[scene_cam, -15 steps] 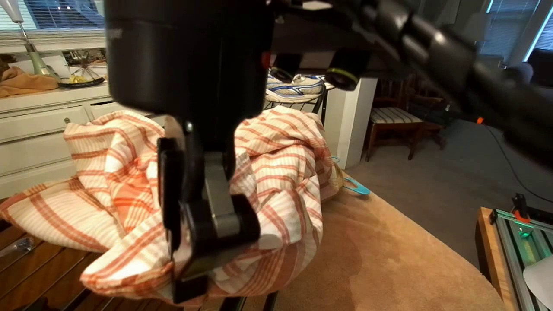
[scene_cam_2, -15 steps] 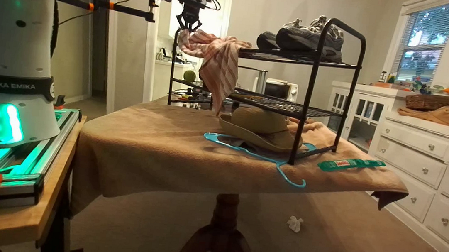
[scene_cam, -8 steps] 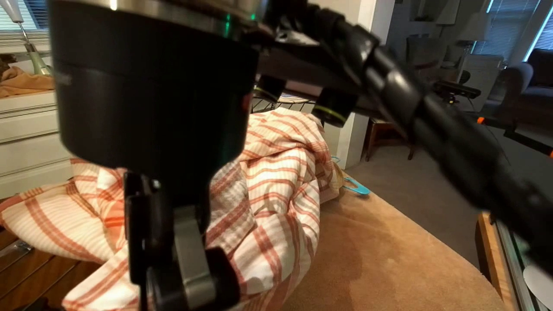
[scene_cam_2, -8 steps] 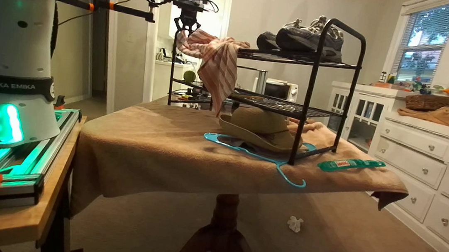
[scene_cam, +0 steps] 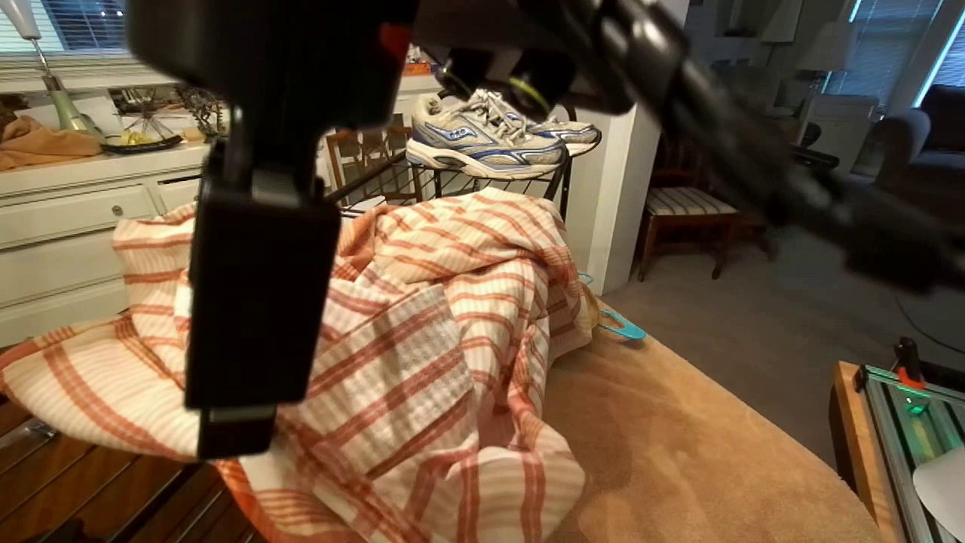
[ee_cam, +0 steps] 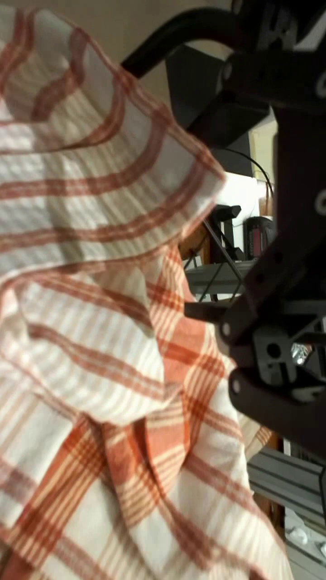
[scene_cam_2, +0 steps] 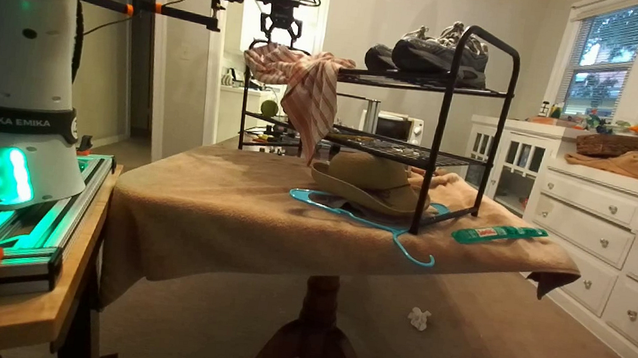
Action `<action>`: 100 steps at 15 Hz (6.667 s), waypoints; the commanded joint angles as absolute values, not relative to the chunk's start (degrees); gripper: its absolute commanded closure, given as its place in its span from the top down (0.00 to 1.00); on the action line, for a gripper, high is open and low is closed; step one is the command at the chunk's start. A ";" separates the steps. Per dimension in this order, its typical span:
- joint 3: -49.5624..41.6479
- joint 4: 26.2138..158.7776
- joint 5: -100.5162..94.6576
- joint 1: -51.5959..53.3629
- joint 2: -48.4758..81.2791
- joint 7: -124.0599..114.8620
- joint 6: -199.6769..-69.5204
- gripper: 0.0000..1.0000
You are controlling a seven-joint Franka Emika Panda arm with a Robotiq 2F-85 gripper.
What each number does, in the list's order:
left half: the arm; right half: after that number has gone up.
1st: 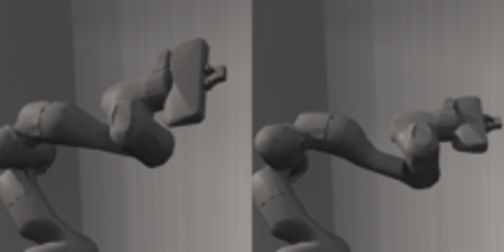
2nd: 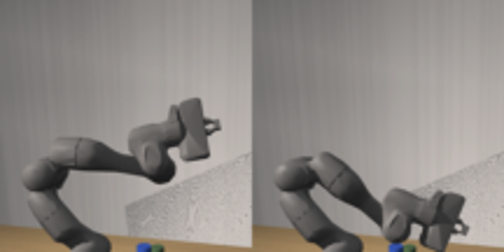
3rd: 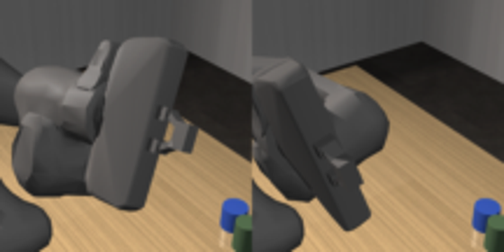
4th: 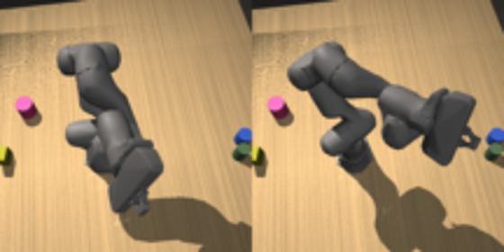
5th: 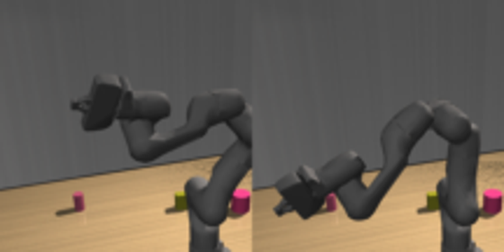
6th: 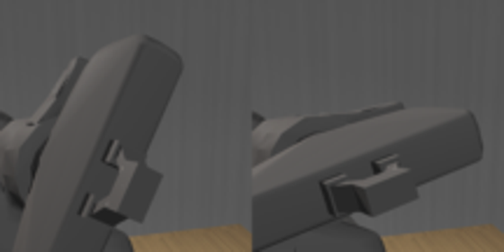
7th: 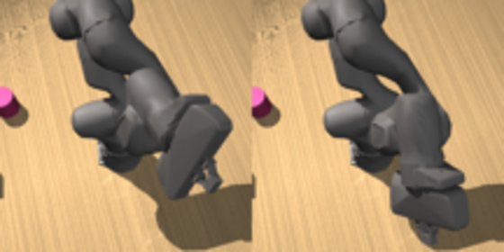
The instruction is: Straighten the towel on the rack
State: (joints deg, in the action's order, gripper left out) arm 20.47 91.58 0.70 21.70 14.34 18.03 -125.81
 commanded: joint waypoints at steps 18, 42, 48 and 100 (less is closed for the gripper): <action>12.45 95.97 -9.68 15.51 2.32 -4.80 -103.20 1.00; 14.63 131.99 -23.59 8.64 -15.96 -26.84 -122.76 1.00; 17.67 135.96 -25.04 9.96 -16.26 -27.90 -122.28 1.00; 18.71 121.40 -52.37 15.38 -6.73 -54.08 -103.13 0.00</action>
